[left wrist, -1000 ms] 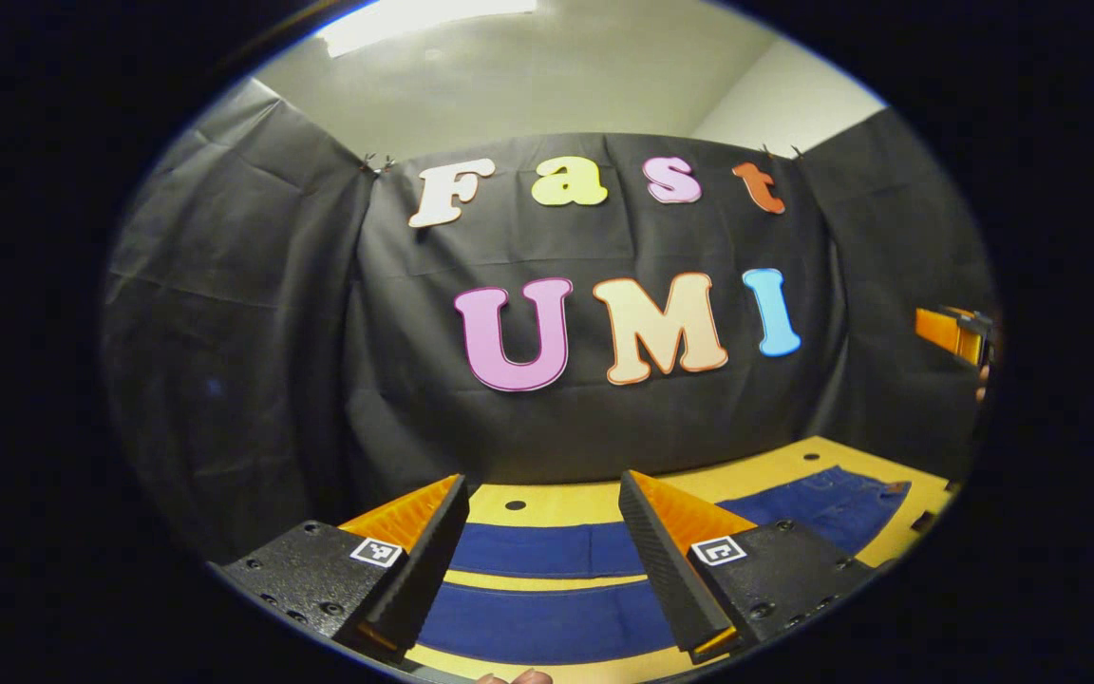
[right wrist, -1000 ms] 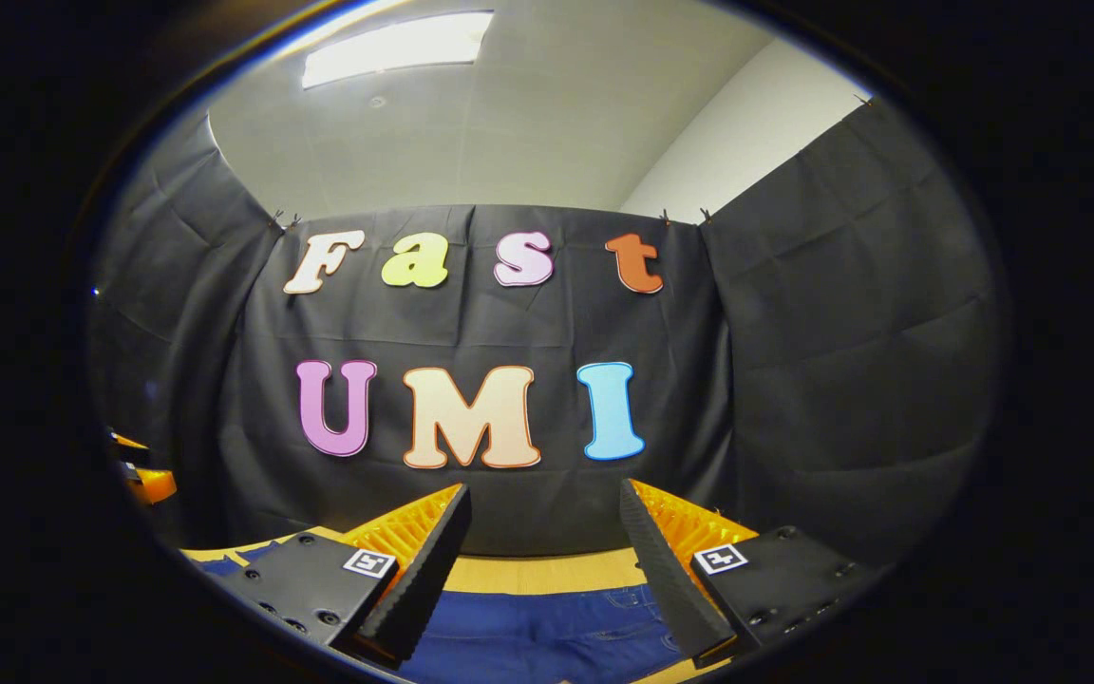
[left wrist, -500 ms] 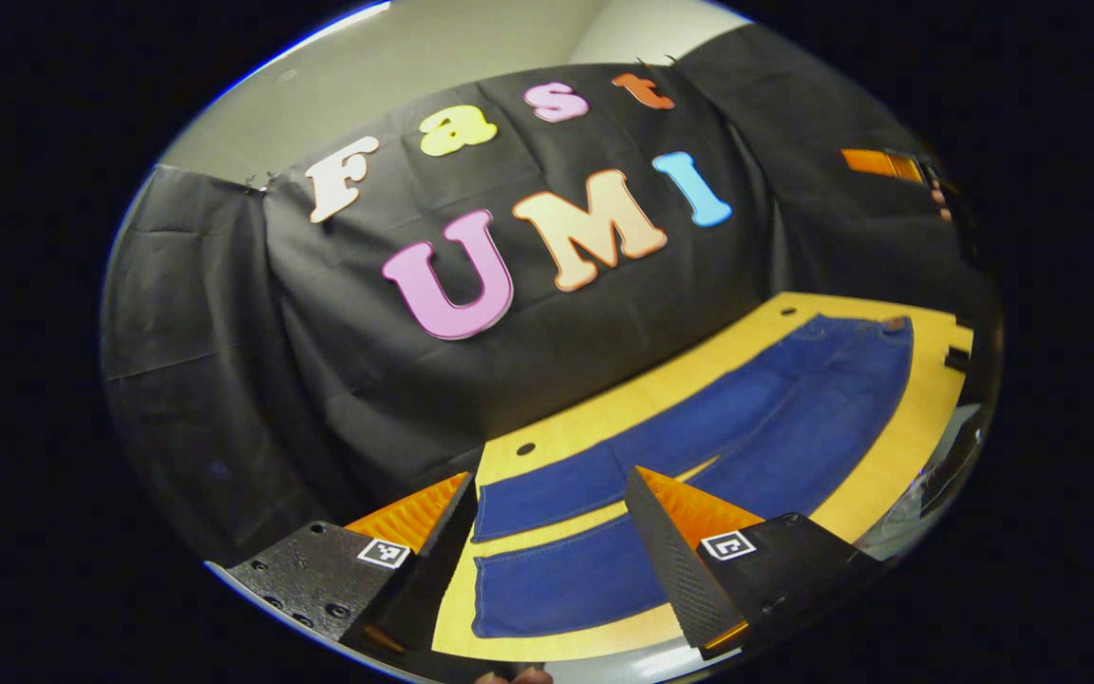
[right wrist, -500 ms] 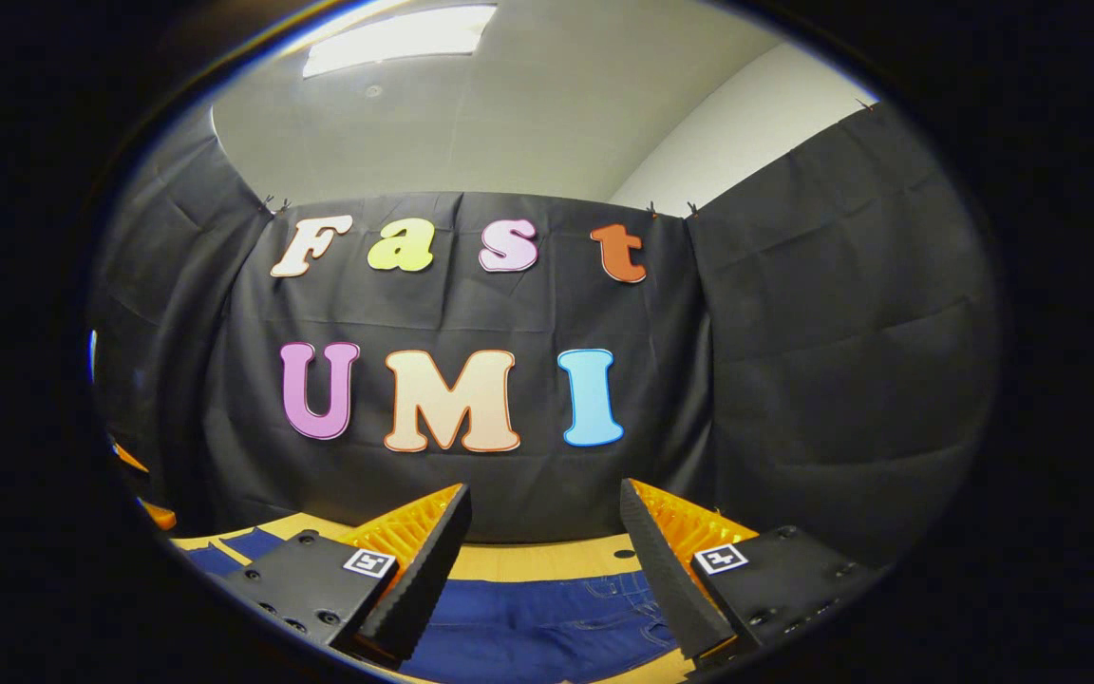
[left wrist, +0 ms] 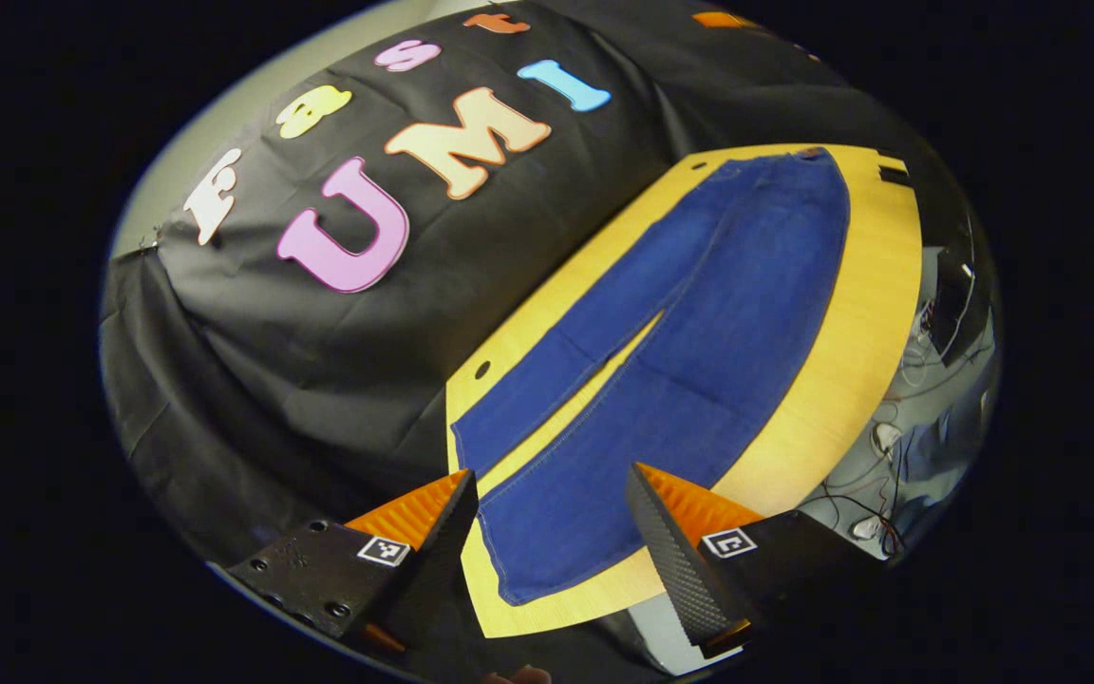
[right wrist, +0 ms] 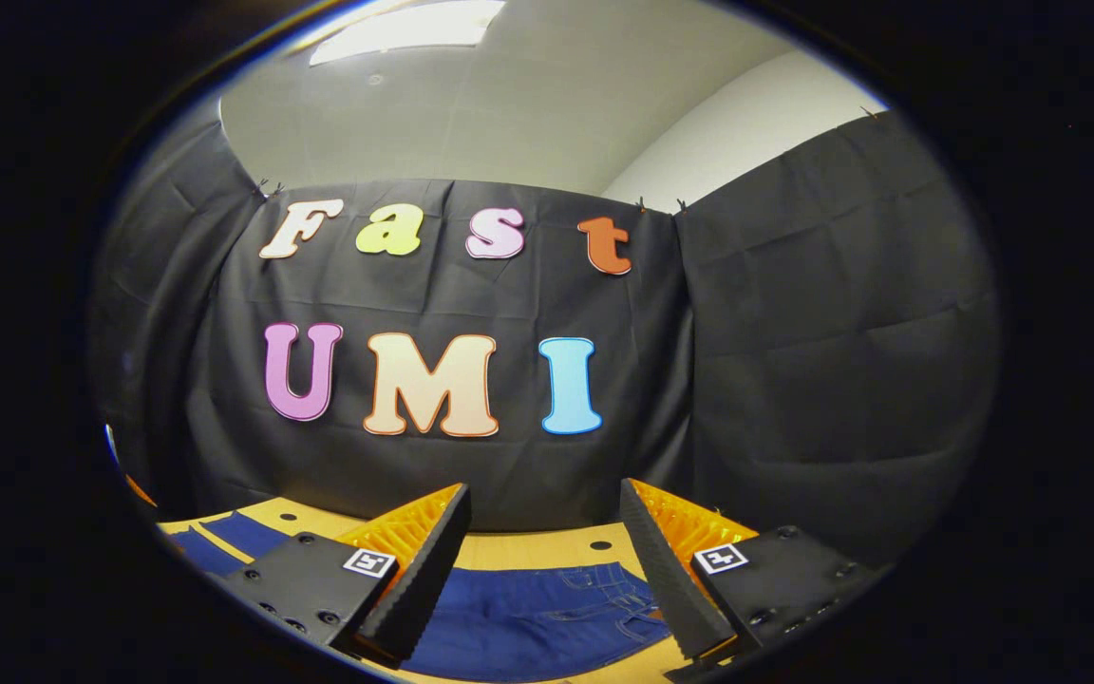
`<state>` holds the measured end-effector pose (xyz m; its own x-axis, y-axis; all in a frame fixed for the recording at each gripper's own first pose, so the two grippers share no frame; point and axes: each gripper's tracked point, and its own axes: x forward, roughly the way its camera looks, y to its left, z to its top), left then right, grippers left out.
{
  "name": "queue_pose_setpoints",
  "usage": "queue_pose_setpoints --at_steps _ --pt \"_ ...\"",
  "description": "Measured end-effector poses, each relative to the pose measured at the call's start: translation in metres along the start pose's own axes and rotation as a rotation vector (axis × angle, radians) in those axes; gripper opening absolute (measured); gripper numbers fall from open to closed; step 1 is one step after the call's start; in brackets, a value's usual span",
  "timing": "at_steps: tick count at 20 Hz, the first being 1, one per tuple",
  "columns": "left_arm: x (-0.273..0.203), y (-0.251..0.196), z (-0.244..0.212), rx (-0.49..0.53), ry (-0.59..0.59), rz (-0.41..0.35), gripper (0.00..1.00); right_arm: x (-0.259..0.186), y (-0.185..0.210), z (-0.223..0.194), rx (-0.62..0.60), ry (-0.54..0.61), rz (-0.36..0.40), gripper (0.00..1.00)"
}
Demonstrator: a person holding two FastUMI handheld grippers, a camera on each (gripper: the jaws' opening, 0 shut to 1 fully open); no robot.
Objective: Grasp the waist and the cuffs of the jeans and fold them to make the two legs overlap; first hold the waist and fold one-third of the jeans toward the cuffs, then hold the cuffs and fold the remaining one-third in the same direction to finish folding.
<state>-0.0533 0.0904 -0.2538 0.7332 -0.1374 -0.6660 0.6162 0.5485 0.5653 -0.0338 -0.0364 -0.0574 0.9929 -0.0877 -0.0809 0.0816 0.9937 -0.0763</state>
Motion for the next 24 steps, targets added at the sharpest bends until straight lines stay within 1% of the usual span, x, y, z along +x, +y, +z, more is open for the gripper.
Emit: queue_pose_setpoints --at_steps 3,7,9,13,14,15,17,21,23,24 --pt "0.01 -0.014 -0.027 0.126 0.053 -0.044 0.95 -0.002 -0.005 -0.007 -0.03 0.011 -0.011 0.98" --pt "0.022 -0.027 -0.062 0.321 0.137 -0.112 0.95 -0.005 -0.015 -0.015 -0.059 0.03 -0.034 0.98" --pt "0.028 -0.03 -0.078 0.383 0.174 -0.136 0.95 -0.006 -0.022 -0.018 -0.064 0.037 -0.051 0.98" --pt "0.04 -0.041 -0.095 0.417 0.209 -0.201 0.95 -0.009 -0.031 -0.02 -0.083 0.045 -0.079 0.98" --pt "0.044 -0.044 -0.097 0.422 0.221 -0.213 0.95 -0.009 -0.033 -0.02 -0.092 0.045 -0.083 0.99" --pt "0.046 -0.045 -0.096 0.433 0.212 -0.221 0.95 -0.008 -0.034 -0.021 -0.099 0.046 -0.086 0.98" --pt "0.053 -0.044 -0.095 0.442 0.202 -0.234 0.9 -0.008 -0.034 -0.024 -0.103 0.049 -0.091 0.99" --pt "0.074 -0.04 -0.092 0.436 0.184 -0.257 0.9 -0.007 -0.032 -0.033 -0.114 0.069 -0.096 0.96" --pt "0.083 -0.037 -0.088 0.448 0.18 -0.265 0.87 -0.008 -0.031 -0.036 -0.128 0.072 -0.094 0.98" --pt "0.087 -0.038 -0.088 0.45 0.189 -0.283 0.87 -0.007 -0.031 -0.038 -0.136 0.073 -0.094 0.98"
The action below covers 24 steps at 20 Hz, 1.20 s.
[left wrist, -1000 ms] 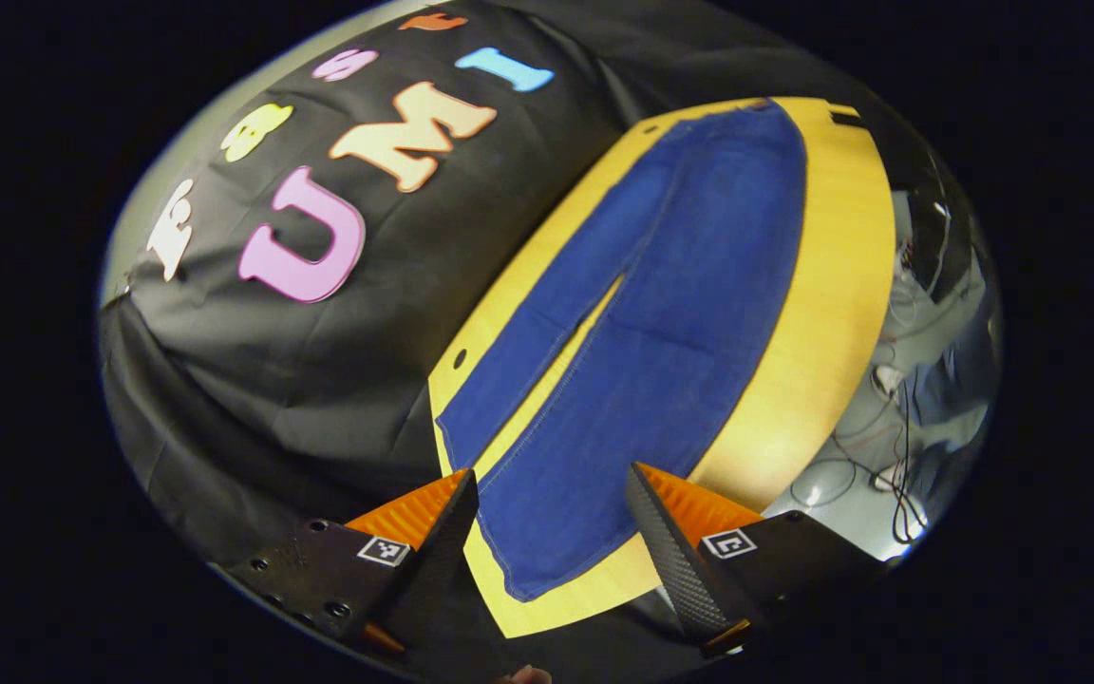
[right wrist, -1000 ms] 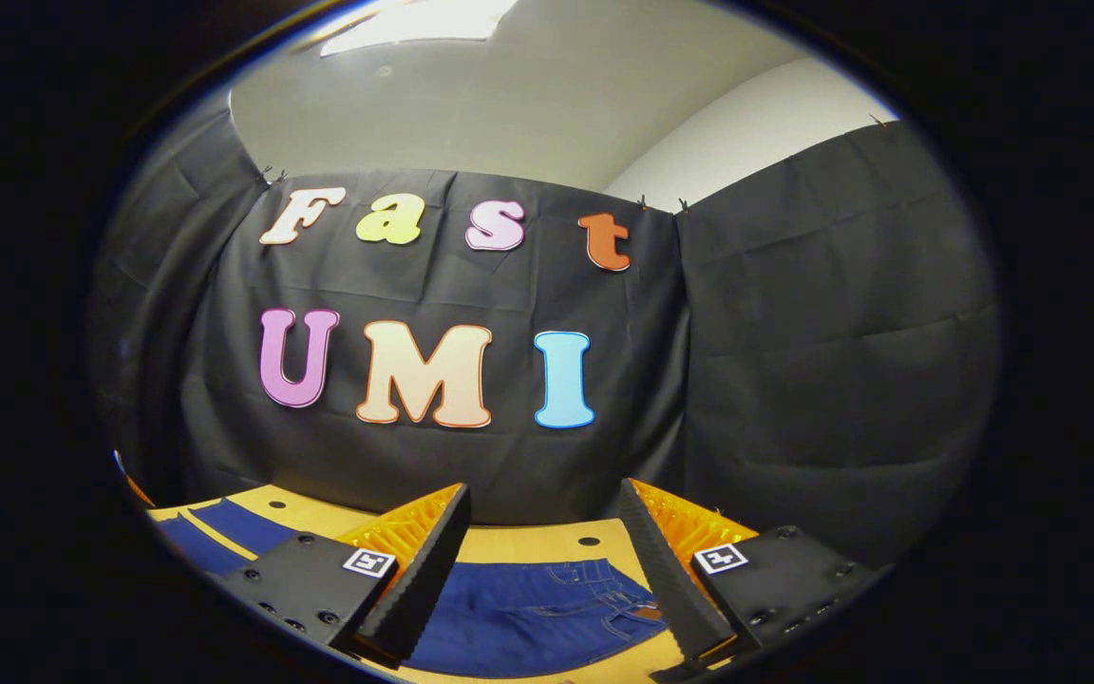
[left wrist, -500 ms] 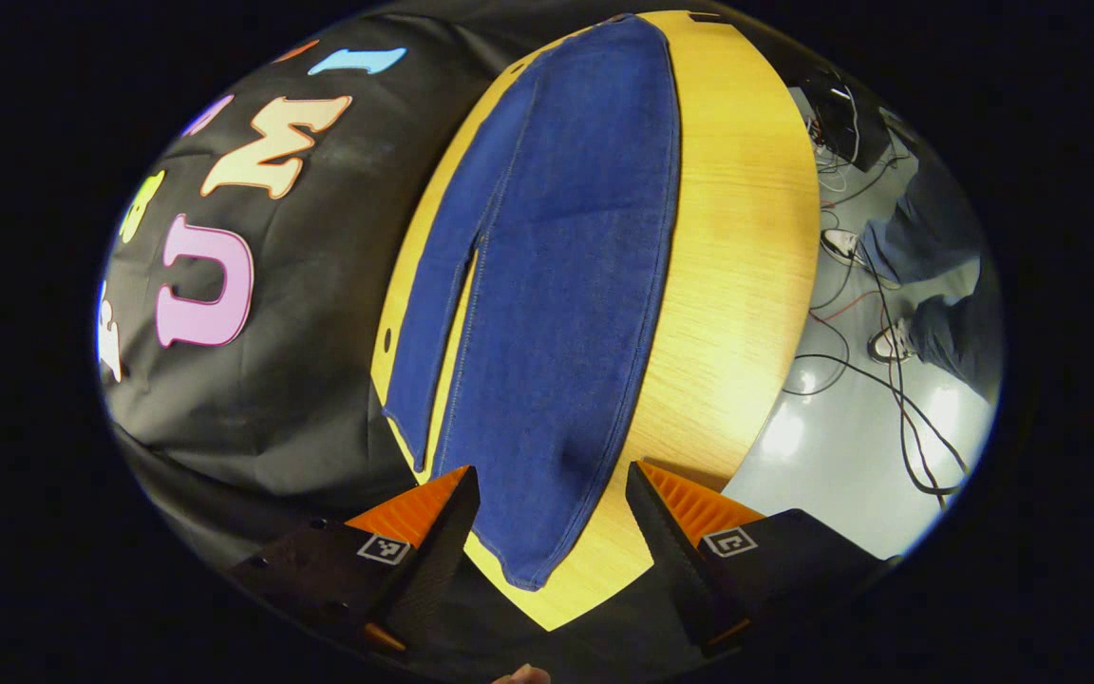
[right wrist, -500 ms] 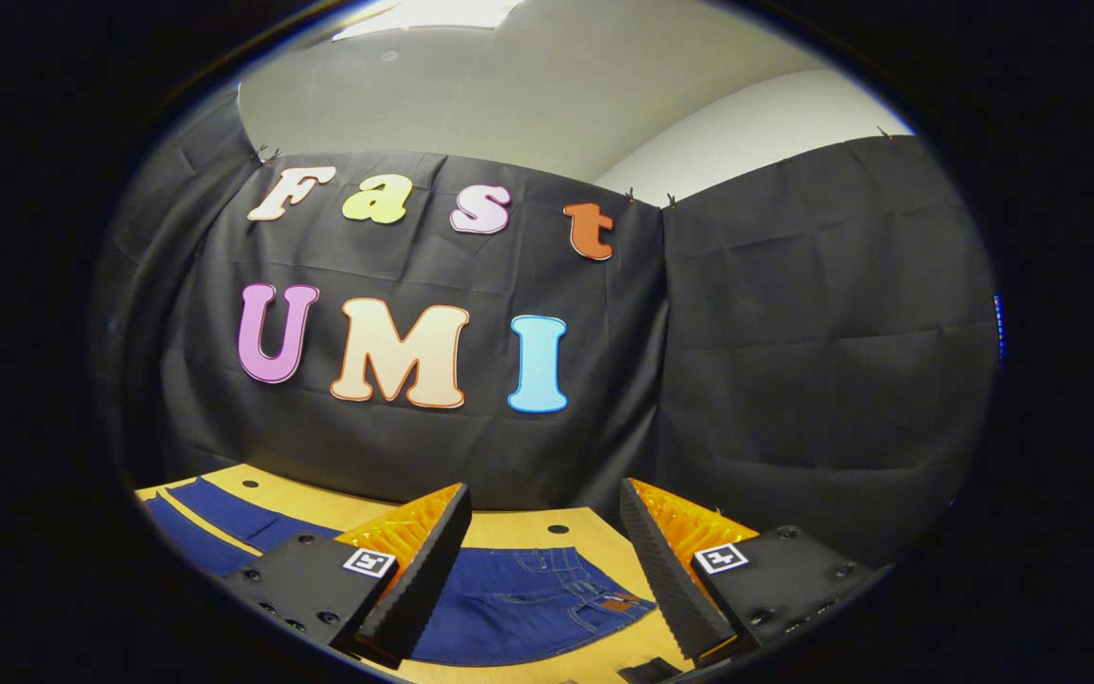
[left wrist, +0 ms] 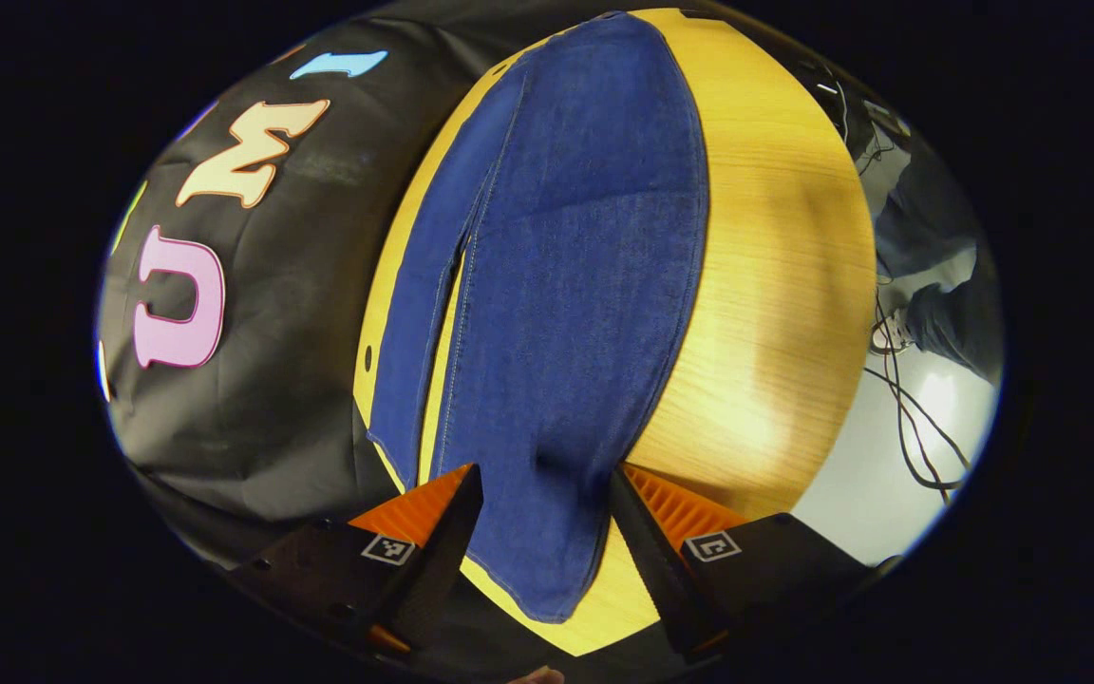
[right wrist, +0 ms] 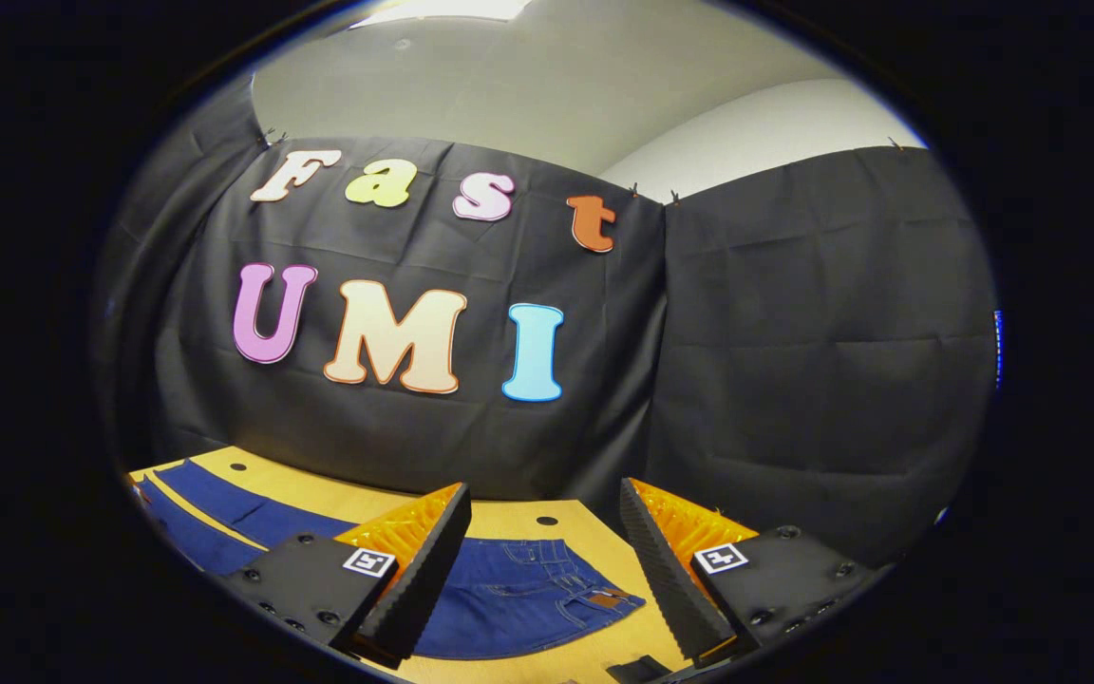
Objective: Grasp the waist and the cuffs of the jeans and fold them to make the two legs overlap; first hold the waist and fold one-third of the jeans toward the cuffs, then hold the cuffs and fold the remaining one-third in the same direction to finish folding.
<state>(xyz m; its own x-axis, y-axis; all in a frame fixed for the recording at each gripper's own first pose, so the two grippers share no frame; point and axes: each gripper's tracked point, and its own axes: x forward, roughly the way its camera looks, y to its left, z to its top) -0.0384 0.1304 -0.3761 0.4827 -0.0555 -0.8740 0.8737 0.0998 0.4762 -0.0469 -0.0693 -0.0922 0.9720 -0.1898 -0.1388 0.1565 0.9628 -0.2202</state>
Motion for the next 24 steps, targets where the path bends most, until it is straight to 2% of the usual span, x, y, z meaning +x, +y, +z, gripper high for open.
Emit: queue_pose_setpoints --at_steps 1,4,6,8,10,15,18,24 --pt "0.002 -0.007 -0.003 -0.007 0.011 -0.038 0.85 0.001 0.0 -0.002 -0.006 0.003 0.001 0.98" --pt "0.005 -0.018 -0.001 0.008 0.037 -0.094 0.4 0.008 0.002 -0.01 -0.024 0.008 0.017 0.96" --pt "0.007 -0.024 -0.001 0.028 0.055 -0.103 0.12 0.018 0.001 -0.021 -0.056 0.022 0.039 0.98" --pt "0.007 -0.018 -0.004 0.011 0.059 -0.095 0.0 0.03 0.003 -0.037 -0.105 0.049 0.079 0.96" --pt "0.01 -0.016 0.0 -0.036 0.066 -0.1 0.0 0.042 0.007 -0.054 -0.18 0.07 0.143 0.98" --pt "0.01 -0.016 0.0 -0.099 0.09 -0.106 0.0 0.06 -0.004 -0.131 -0.502 0.202 0.29 0.98" --pt "0.011 -0.017 0.0 -0.132 0.106 -0.113 0.0 0.057 -0.012 -0.183 -0.626 0.321 0.365 0.99" --pt "0.013 -0.015 0.0 -0.131 0.119 -0.106 0.0 0.041 -0.02 -0.265 -0.853 0.467 0.513 0.99"
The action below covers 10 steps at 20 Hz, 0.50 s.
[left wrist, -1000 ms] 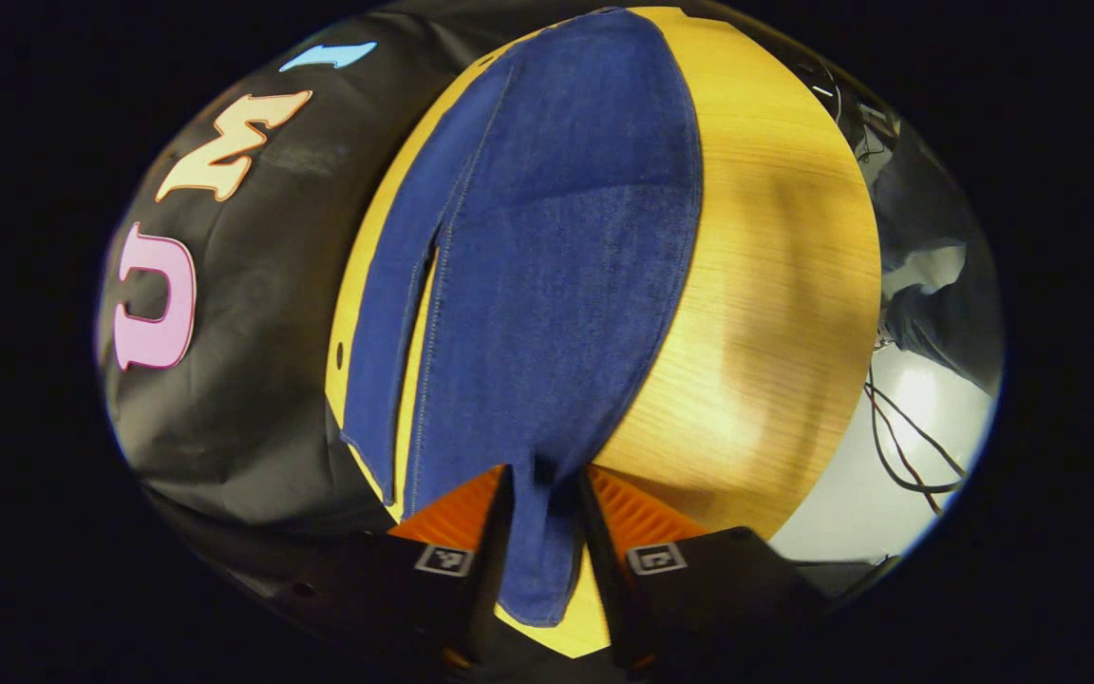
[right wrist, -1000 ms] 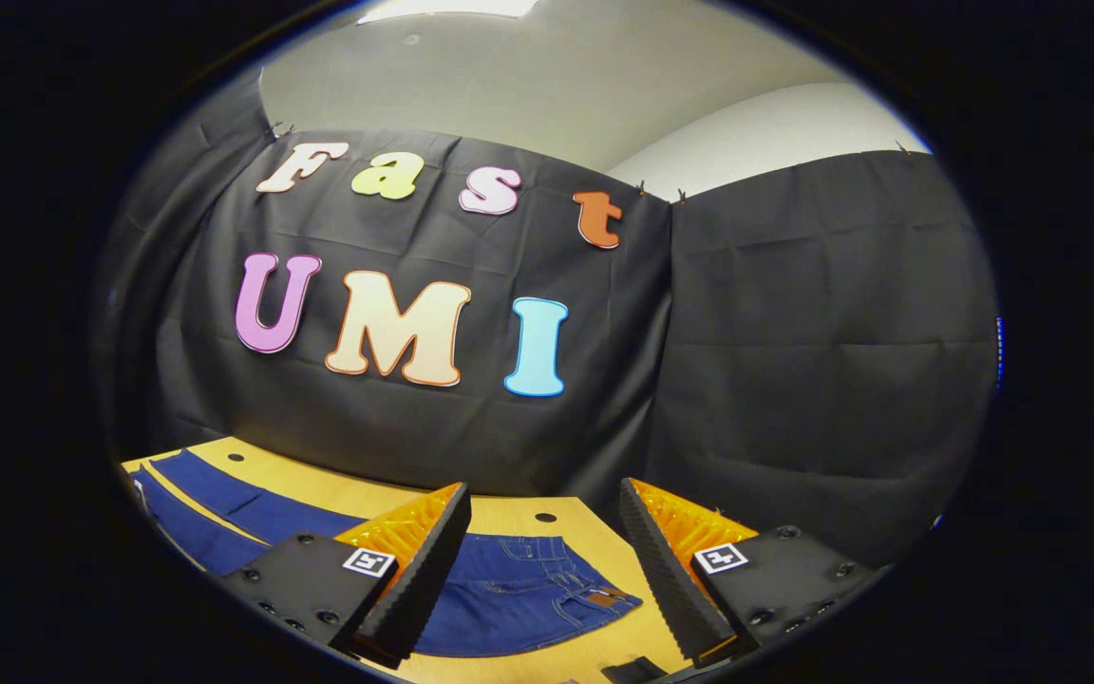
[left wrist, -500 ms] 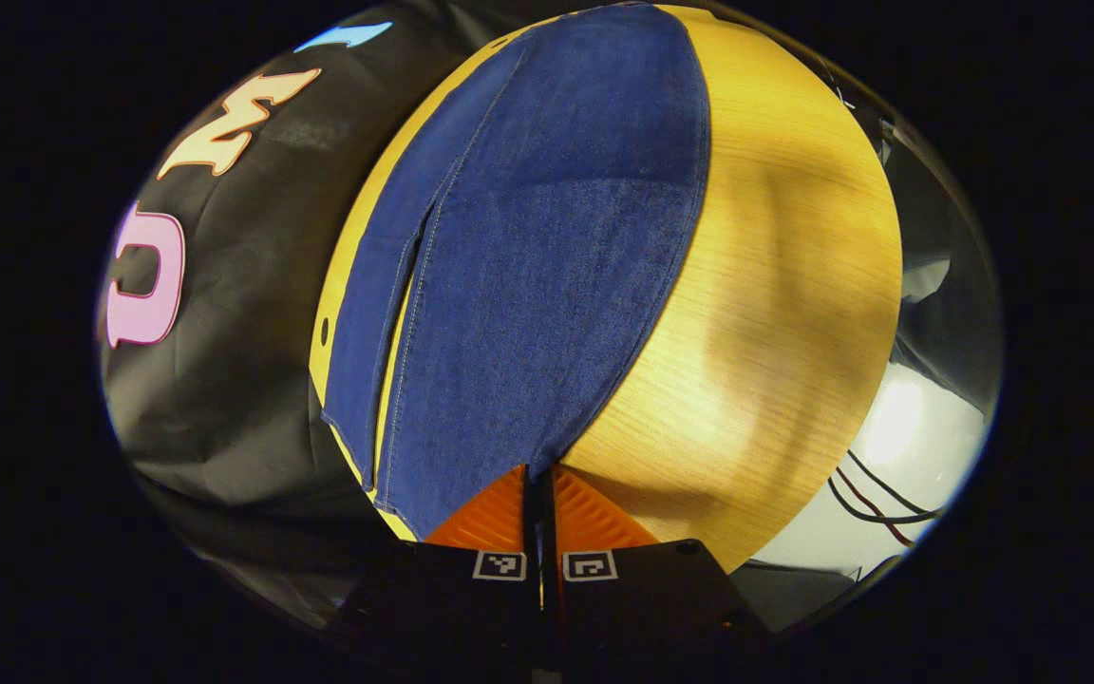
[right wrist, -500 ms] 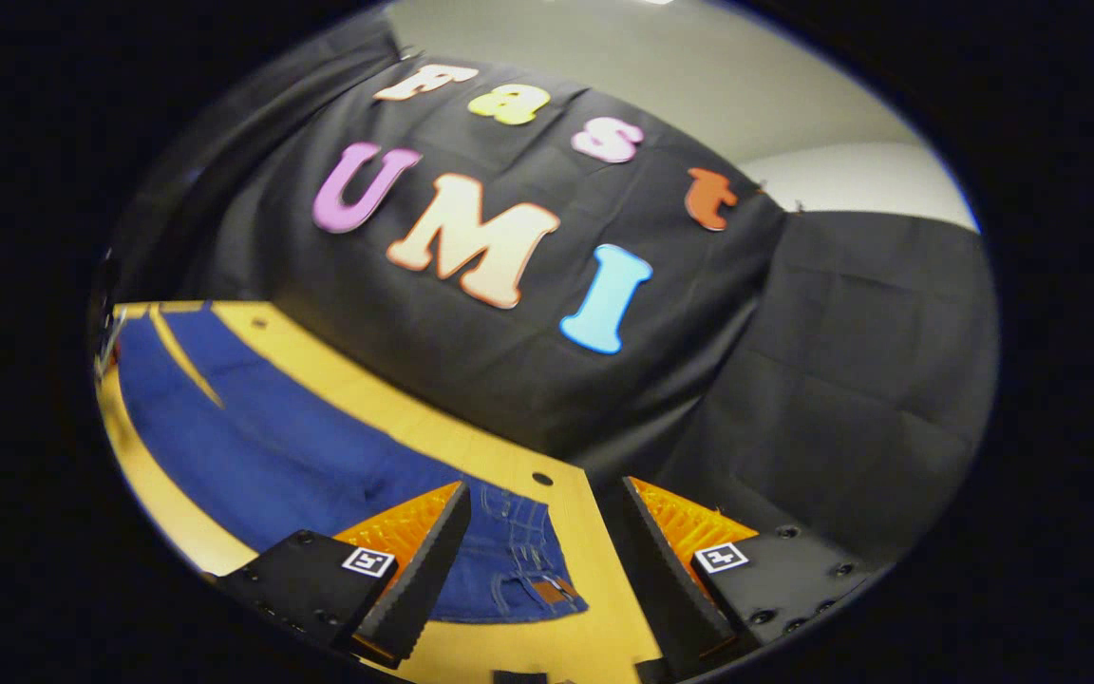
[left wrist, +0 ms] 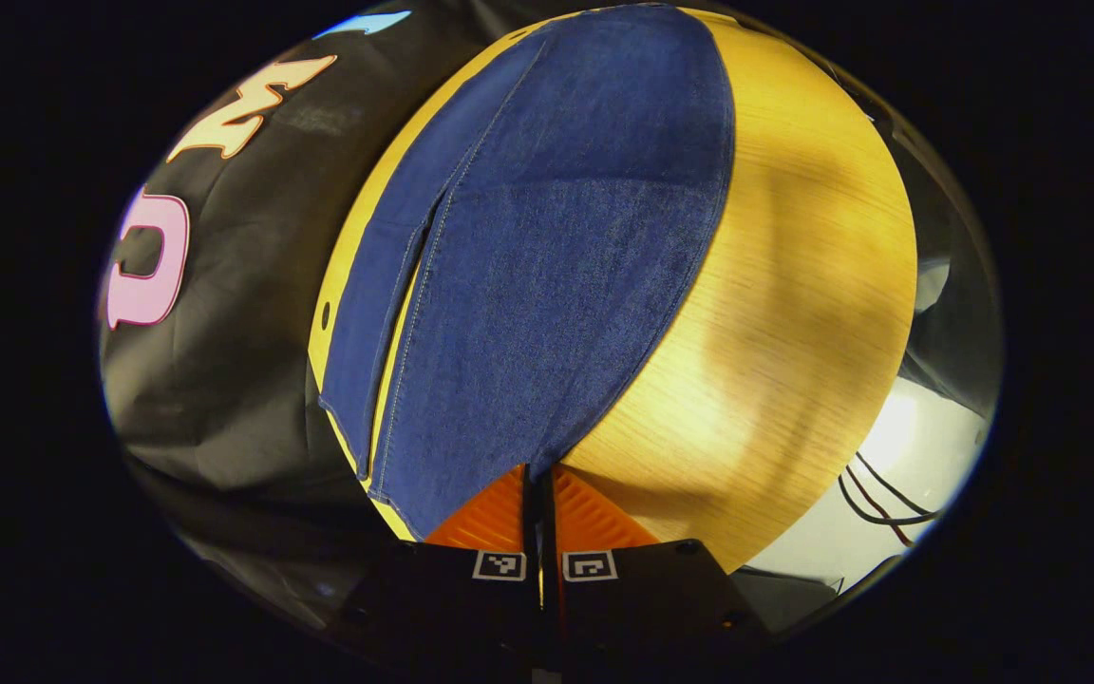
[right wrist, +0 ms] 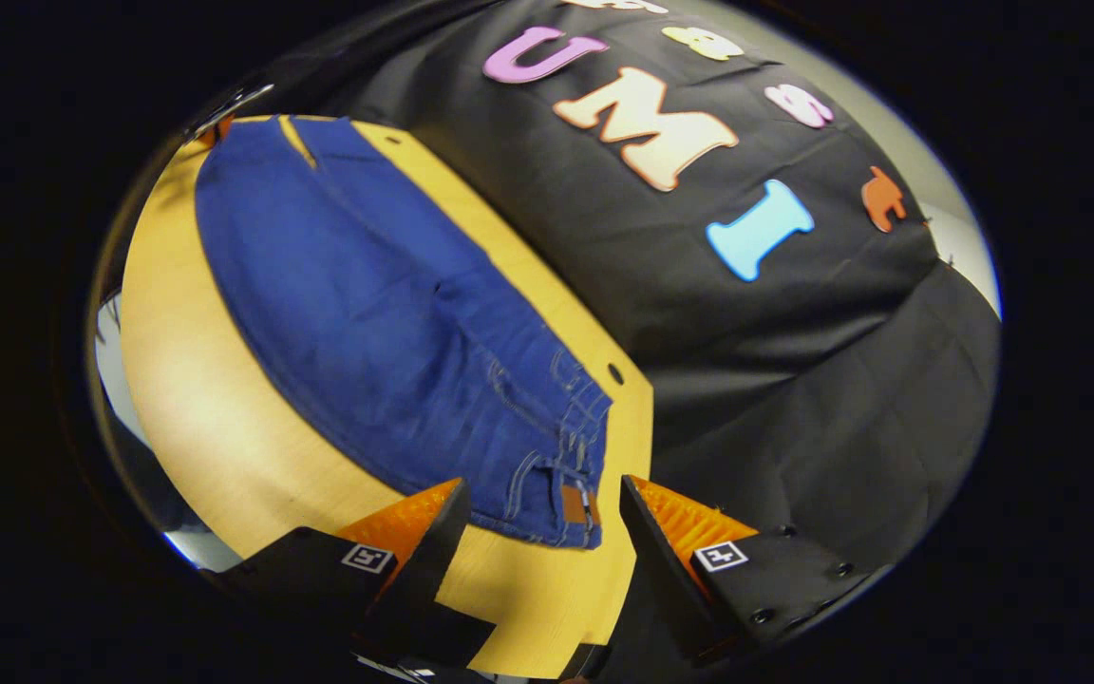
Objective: Grasp the waist and the cuffs of the jeans and fold them to make the two legs overlap; first hold the waist and fold one-third of the jeans toward the cuffs, then hold the cuffs and fold the remaining one-third in the same direction to finish folding.
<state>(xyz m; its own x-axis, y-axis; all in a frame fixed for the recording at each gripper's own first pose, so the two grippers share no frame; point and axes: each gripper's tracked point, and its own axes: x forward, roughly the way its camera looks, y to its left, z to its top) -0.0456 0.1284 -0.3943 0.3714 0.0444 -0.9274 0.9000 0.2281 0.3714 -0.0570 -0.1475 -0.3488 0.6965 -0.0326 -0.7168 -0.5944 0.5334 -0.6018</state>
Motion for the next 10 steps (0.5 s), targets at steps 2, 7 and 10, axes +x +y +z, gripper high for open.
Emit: queue_pose_setpoints --at_steps 2,7,10 --pt "0.0 0.001 0.001 -0.007 0.008 -0.003 0.0 0.01 0.017 -0.011 -0.068 0.032 0.059 0.96" --pt "0.002 0.003 0.0 -0.019 0.021 0.01 0.0 0.029 0.042 -0.043 -0.154 0.106 0.171 1.0" --pt "0.003 0.003 0.0 -0.016 0.033 0.017 0.0 0.042 0.04 -0.039 -0.207 0.087 0.169 0.95"
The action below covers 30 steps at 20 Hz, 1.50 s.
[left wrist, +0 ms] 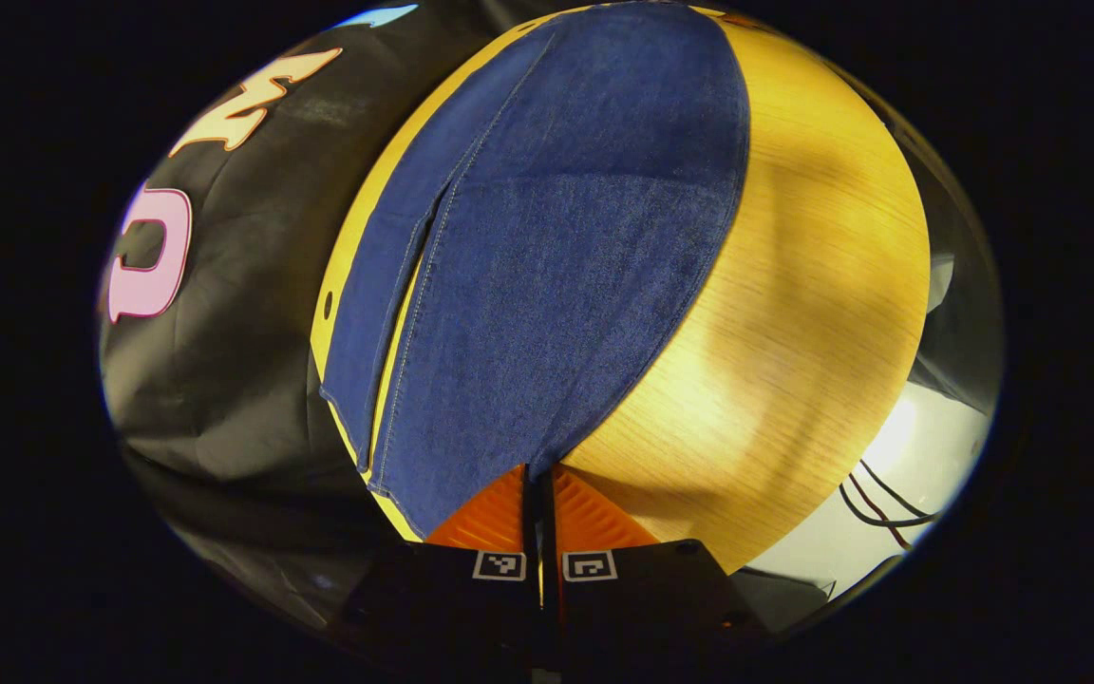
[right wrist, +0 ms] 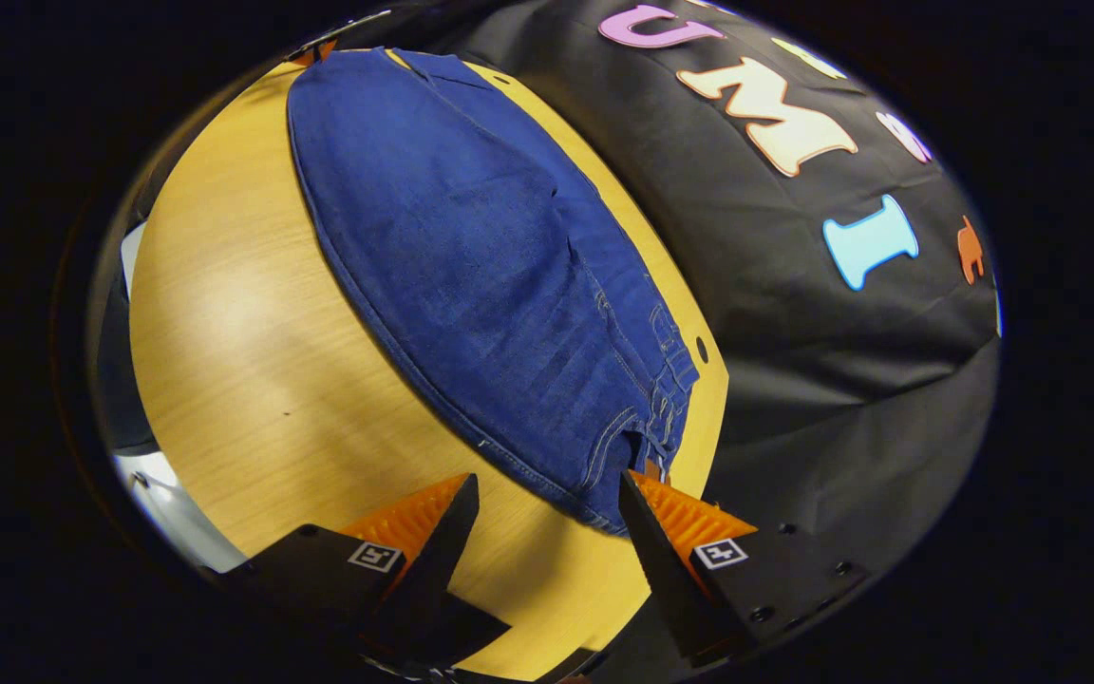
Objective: Grasp the waist and the cuffs of the jeans and fold them to make the two legs overlap; first hold the waist and fold one-third of the jeans toward the cuffs, then hold the cuffs and fold the remaining one-third in the same direction to finish folding.
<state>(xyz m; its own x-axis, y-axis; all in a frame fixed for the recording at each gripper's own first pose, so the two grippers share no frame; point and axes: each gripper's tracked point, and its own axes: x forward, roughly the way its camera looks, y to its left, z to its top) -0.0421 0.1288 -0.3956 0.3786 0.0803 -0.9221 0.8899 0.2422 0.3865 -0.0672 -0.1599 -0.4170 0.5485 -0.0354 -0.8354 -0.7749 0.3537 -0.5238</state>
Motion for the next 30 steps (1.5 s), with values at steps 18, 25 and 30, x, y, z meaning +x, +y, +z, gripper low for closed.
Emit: queue_pose_setpoints --at_steps 18,25,30 --pt "-0.004 0.011 0.008 -0.178 0.017 0.011 0.0 0.021 -0.022 0.027 0.115 -0.065 -0.052 0.03" --pt "-0.036 0.075 0.025 -0.348 -0.024 0.132 0.0 0.01 -0.1 0.073 0.327 -0.15 -0.225 0.03" --pt "-0.058 0.126 0.056 -0.414 -0.042 0.228 0.0 0.019 -0.157 0.113 0.479 -0.221 -0.355 0.03"
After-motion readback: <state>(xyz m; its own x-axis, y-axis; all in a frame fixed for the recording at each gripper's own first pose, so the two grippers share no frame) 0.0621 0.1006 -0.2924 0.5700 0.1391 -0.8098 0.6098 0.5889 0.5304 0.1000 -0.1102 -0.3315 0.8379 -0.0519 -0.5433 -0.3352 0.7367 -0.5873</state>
